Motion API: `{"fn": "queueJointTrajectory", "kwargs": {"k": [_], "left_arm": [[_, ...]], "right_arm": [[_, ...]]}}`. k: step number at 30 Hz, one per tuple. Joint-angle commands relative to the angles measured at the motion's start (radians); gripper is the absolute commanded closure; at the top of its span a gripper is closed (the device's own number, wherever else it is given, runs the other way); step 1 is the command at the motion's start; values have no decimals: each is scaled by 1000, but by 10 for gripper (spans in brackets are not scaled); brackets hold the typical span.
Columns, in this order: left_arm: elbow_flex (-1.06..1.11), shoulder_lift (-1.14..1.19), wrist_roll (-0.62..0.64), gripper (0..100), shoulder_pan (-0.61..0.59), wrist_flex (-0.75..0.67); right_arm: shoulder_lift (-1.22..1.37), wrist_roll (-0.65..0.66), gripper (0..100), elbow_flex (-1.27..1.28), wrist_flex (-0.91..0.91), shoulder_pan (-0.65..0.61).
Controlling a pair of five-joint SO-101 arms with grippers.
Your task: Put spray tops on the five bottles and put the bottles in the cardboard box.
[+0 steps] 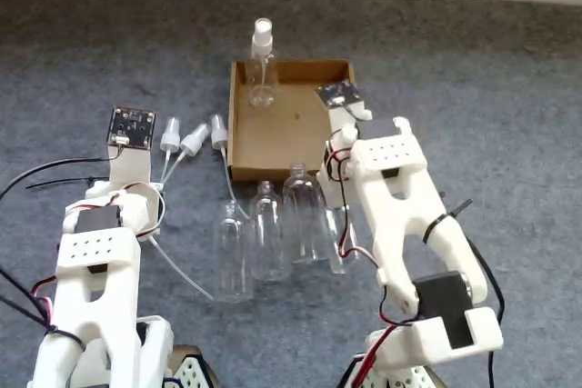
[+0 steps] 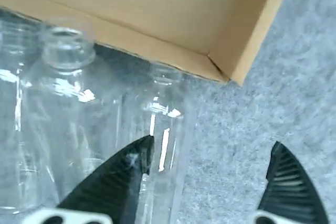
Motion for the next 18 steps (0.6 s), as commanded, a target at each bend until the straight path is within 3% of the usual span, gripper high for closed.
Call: {"fn": "queueJointTrajectory", "kwargs": {"k": [1,18], "left_arm": [[-1,-21,6,922,33,-21],[1,-21,6,922,35,-20]], "right_arm": [[-16,12,699,53,-39,-22],[-18,-38,699,199,-96,-56]]}}
